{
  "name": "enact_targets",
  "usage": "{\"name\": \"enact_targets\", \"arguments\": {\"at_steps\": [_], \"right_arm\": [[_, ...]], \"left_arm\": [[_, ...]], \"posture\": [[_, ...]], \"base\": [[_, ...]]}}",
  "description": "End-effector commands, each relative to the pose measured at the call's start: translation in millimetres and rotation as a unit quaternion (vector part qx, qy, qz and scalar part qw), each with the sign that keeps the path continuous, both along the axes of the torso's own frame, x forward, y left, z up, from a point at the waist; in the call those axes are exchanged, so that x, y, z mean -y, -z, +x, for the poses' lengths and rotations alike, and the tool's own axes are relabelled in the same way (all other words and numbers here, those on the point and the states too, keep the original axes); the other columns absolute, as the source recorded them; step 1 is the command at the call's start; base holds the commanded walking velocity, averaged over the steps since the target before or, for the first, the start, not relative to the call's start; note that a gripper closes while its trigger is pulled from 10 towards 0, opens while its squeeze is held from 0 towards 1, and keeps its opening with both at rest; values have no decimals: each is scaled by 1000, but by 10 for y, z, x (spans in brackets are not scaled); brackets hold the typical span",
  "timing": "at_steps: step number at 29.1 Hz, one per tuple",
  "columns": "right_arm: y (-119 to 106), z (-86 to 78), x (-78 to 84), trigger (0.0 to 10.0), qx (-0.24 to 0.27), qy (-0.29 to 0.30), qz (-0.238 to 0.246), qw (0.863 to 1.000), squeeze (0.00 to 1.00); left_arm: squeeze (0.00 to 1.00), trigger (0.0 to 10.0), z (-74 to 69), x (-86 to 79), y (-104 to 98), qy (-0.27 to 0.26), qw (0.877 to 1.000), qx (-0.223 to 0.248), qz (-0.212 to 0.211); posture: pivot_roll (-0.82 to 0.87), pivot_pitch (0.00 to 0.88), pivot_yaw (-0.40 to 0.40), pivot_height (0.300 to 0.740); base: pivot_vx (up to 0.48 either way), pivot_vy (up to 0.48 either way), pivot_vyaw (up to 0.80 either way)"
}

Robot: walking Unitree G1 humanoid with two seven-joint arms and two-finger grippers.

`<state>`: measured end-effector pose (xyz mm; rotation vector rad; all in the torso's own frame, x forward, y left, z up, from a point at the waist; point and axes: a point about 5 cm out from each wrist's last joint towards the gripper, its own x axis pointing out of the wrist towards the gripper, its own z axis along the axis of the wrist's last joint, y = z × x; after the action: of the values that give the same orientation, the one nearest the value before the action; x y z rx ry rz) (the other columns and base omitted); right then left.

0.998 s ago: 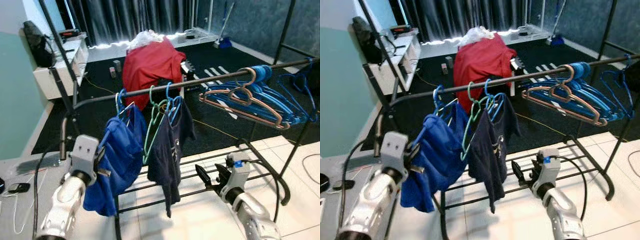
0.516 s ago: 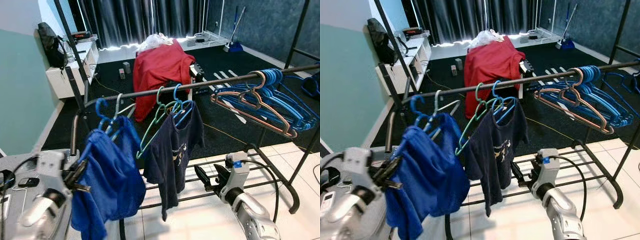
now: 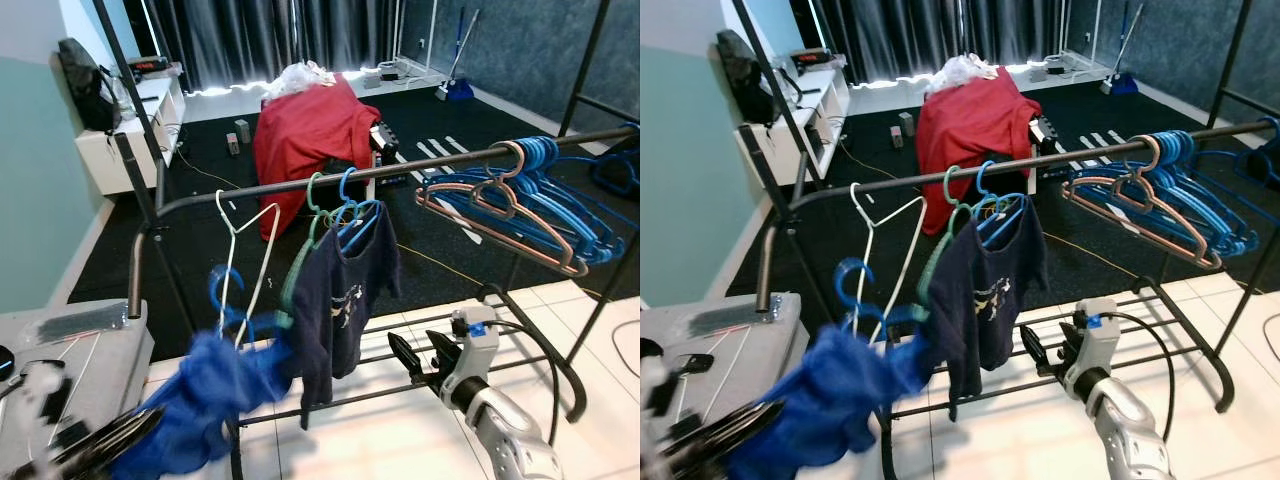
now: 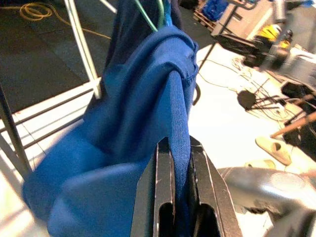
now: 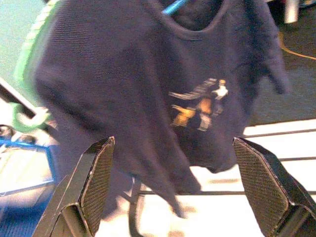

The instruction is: Hang hanger

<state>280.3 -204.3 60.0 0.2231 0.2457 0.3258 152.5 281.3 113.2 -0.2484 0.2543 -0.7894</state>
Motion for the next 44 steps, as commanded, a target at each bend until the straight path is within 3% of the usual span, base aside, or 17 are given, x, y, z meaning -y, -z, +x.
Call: {"name": "enact_targets", "arguments": {"at_steps": [1, 2, 5, 6, 7, 13, 15, 22, 25, 26, 29, 30, 33, 34, 35, 37, 44], "right_arm": [[-34, 20, -56, 10000, 4, -15, 16, 1000, 0], [-51, 23, -68, 10000, 7, -19, 23, 1000, 0], [-61, 24, -75, 10000, 9, -22, 28, 999, 0], [-70, 23, -79, 10000, 10, -25, 29, 999, 0], [-78, 19, -82, 10000, 11, -29, 32, 999, 0], [-187, 21, -143, 10000, 27, -54, 56, 997, 0], [-239, 11, -178, 10000, 34, -70, 64, 995, 0], [-808, -91, -273, 10000, 106, -183, 172, 962, 0], [-958, -68, -274, 10000, 133, -189, 181, 956, 0], [-1049, -10, -268, 10000, 150, -176, 177, 957, 0], [-1049, -10, -268, 10000, 150, -176, 177, 957, 0], [-1095, 50, -287, 10000, 161, -157, 166, 960, 0], [-1095, 50, -287, 10000, 161, -157, 166, 960, 0], [-1095, 91, -370, 10000, 164, -145, 153, 964, 0], [-1095, 91, -370, 10000, 164, -145, 153, 964, 0], [-1083, 76, -556, 10000, 160, -153, 149, 964, 0], [-1158, 99, -578, 10000, 163, -132, 162, 964, 0]], "left_arm": [[0, 3098, 43, -28, -164, 9, 1000, 29, -6], [0, 4549, 94, -37, -265, 0, 999, 52, -12], [0, 4549, 124, -41, -333, -5, 998, 67, -18], [0, 9686, 181, -13, -394, -15, 996, 79, -28], [0, 10000, 269, 72, -452, -24, 995, 85, -46], [0, 10000, 392, 565, -527, 47, 985, 111, -124], [0, 10000, 395, 617, -536, 64, 982, 115, -136], [0, 10000, 330, 292, -770, 69, 974, 165, -140], [0, 10000, 376, 210, -838, 39, 973, 179, -139], [0, 10000, 462, 200, -866, 4, 972, 184, -144], [0, 10000, 462, 200, -866, 4, 972, 184, -144], [0, 10000, 615, 260, -831, -45, 971, 184, -146], [0, 10000, 615, 260, -831, -45, 971, 184, -146], [0, 10000, 822, 424, -735, -93, 965, 172, -172], [0, 10000, 822, 424, -735, -93, 965, 172, -172], [0, 10000, 1058, 854, -637, -102, 958, 150, -224], [0, 10000, 1092, 1111, -698, -47, 956, 158, -244]], "posture": [[-84, 0, 31, 740], [-84, 0, 31, 740], [-84, 0, 31, 740], [-86, 0, 32, 740], [-87, 0, 33, 740], [-107, 0, 45, 740], [-113, 0, 46, 740], [-118, 0, 49, 740], [-113, 0, 47, 740], [-107, 0, 42, 740], [-107, 0, 42, 740], [-106, 0, 42, 740], [-106, 0, 42, 740], [-108, 0, 40, 740], [-108, 0, 40, 740], [-115, 0, 44, 740], [-112, 0, 53, 740]], "base": [[0, 0, 0], [0, 0, 0], [0, 0, 0], [0, 0, 0], [0, 0, 0], [-107, 0, 0], [-358, 0, 0], [-175, 0, 0], [0, 0, 0], [-270, 0, 0], [-270, 0, 0], [0, 0, 0], [0, 0, 0], [0, 0, 0], [0, 0, 0], [0, 0, 0], [0, 0, 0]]}}
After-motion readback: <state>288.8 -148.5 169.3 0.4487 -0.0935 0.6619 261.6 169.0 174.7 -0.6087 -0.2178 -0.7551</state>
